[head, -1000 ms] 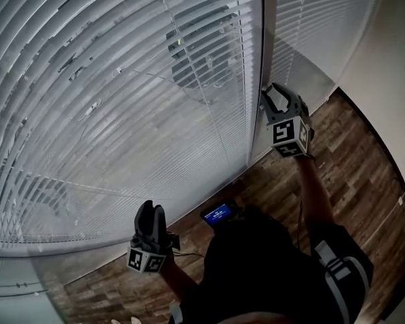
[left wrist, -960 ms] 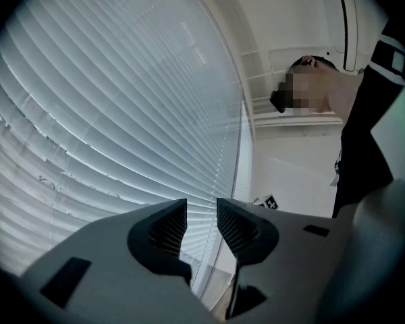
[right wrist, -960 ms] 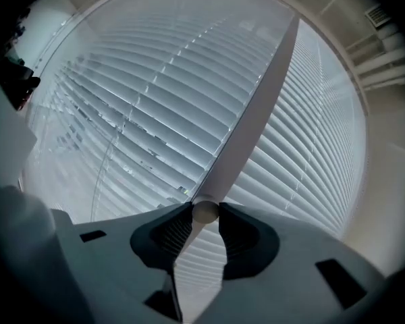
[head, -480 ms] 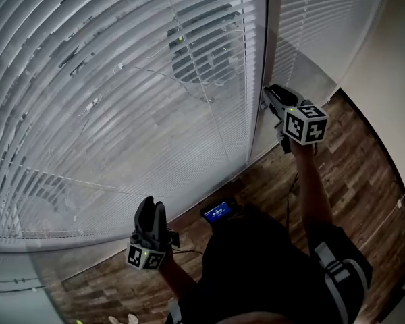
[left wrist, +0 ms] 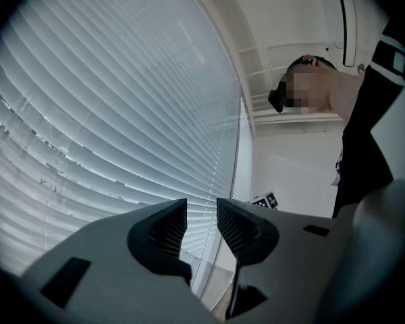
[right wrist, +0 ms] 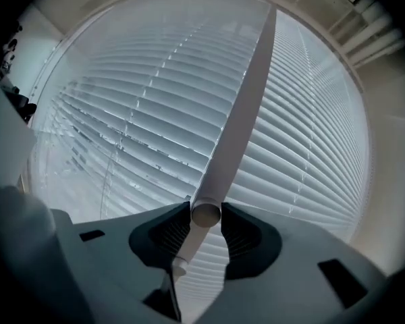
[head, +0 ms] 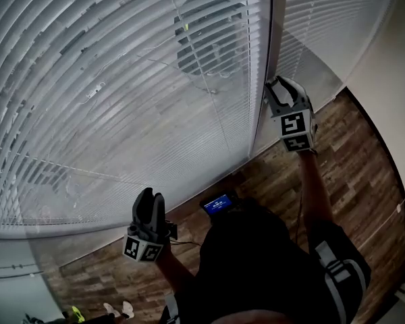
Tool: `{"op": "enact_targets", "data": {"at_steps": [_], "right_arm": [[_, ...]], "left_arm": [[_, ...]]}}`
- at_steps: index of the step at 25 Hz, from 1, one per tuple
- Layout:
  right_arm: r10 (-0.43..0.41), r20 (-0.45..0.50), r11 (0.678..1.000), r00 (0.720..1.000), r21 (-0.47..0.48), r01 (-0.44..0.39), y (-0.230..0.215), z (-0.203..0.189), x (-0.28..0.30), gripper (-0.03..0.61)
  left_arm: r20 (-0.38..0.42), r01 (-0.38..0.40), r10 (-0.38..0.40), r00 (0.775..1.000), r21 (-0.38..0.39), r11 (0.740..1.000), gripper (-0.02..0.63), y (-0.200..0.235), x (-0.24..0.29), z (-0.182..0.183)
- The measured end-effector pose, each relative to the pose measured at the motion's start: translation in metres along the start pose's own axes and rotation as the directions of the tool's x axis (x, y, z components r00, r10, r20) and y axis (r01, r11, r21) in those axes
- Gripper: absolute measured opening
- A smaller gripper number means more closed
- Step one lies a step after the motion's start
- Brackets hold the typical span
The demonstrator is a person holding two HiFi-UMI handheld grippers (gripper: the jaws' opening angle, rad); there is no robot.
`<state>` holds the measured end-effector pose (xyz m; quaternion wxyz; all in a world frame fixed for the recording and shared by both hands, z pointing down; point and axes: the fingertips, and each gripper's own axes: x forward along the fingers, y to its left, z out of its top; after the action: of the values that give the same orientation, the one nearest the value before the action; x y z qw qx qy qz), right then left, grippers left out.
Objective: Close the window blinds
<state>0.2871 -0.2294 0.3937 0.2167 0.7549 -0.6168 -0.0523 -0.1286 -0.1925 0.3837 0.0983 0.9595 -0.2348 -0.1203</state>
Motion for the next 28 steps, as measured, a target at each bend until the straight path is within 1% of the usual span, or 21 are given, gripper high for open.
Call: {"op": "enact_targets", "data": {"at_steps": [3,5,7,9,13,15,17,18,19,20,21,22,23,24,25,26,27,28], "right_arm": [[-0.002,0.0,1.0,1.0,0.023,0.002,-0.015,0.016,0.001,0.133],[-0.008,0.002,0.998,1.0,0.055,0.008,-0.026,0.029,0.007,0.132],[-0.006,0.0,0.996,1.0,0.094,0.006,-0.027,0.036,0.009,0.132],[0.002,-0.003,0.992,1.0,0.126,-0.002,-0.023,0.039,0.009,0.132],[0.004,0.0,0.997,1.0,0.078,-0.004,-0.021,0.028,0.01,0.133],[0.017,0.014,0.996,1.0,0.09,-0.018,-0.025,0.02,-0.001,0.133],[0.039,0.038,0.989,0.999,0.139,-0.043,-0.027,0.012,-0.021,0.133],[0.065,0.06,0.979,0.996,0.188,-0.075,-0.024,0.008,-0.03,0.133],[0.105,0.091,0.957,0.99,0.26,-0.125,-0.02,0.003,-0.036,0.133],[0.156,0.133,0.914,0.979,0.356,-0.194,-0.015,-0.003,-0.039,0.133],[0.21,0.185,0.843,0.96,0.464,-0.273,-0.01,-0.01,-0.039,0.133],[0.257,0.24,0.745,0.936,0.568,-0.35,-0.006,-0.019,-0.037,0.133],[0.292,0.292,0.631,0.911,0.657,-0.413,-0.004,-0.026,-0.036,0.133],[0.312,0.335,0.512,0.889,0.729,-0.455,0.0,-0.033,-0.036,0.133],[0.318,0.368,0.397,0.874,0.785,-0.475,0.004,-0.041,-0.04,0.133],[0.318,0.389,0.297,0.865,0.825,-0.48,0.012,-0.052,-0.047,0.133],[0.321,0.4,0.224,0.859,0.849,-0.479,0.022,-0.062,-0.057,0.133],[0.329,0.406,0.175,0.852,0.861,-0.478,0.035,-0.072,-0.069,0.133]], "left_arm": [[0.017,0.001,-0.001,1.0,0.0,1.0,0.135,-0.005,0.014,0.018],[0.025,0.004,-0.004,1.0,0.006,1.0,0.135,-0.007,0.026,0.03],[0.018,0.002,-0.002,1.0,0.013,1.0,0.135,-0.008,0.026,0.035],[0.01,-0.012,0.012,1.0,0.007,1.0,0.135,-0.007,0.021,0.034],[-0.012,-0.047,0.047,0.999,-0.004,0.999,0.135,-0.016,0.022,0.017],[-0.022,-0.066,0.066,0.998,-0.003,0.998,0.135,-0.027,0.019,0.011],[-0.031,-0.092,0.092,0.995,-0.004,0.996,0.135,-0.041,0.005,0.007],[-0.035,-0.108,0.108,0.994,-0.006,0.994,0.135,-0.047,-0.005,0.006],[-0.04,-0.125,0.125,0.991,-0.008,0.992,0.135,-0.05,-0.014,0.005],[-0.048,-0.143,0.142,0.989,-0.01,0.99,0.135,-0.053,-0.021,0.004],[-0.061,-0.158,0.157,0.986,-0.012,0.987,0.135,-0.053,-0.025,0.003],[-0.074,-0.169,0.168,0.983,-0.015,0.985,0.135,-0.053,-0.025,0.001],[-0.084,-0.175,0.173,0.981,-0.02,0.984,0.135,-0.053,-0.022,-0.001],[-0.09,-0.176,0.173,0.981,-0.024,0.984,0.135,-0.053,-0.02,-0.003],[-0.092,-0.173,0.17,0.981,-0.027,0.985,0.135,-0.053,-0.019,-0.003],[-0.092,-0.168,0.165,0.982,-0.03,0.985,0.135,-0.054,-0.02,-0.003],[-0.089,-0.161,0.157,0.984,-0.034,0.986,0.135,-0.055,-0.022,-0.003],[-0.085,-0.151,0.148,0.985,-0.039,0.988,0.135,-0.057,-0.025,-0.003]]}}
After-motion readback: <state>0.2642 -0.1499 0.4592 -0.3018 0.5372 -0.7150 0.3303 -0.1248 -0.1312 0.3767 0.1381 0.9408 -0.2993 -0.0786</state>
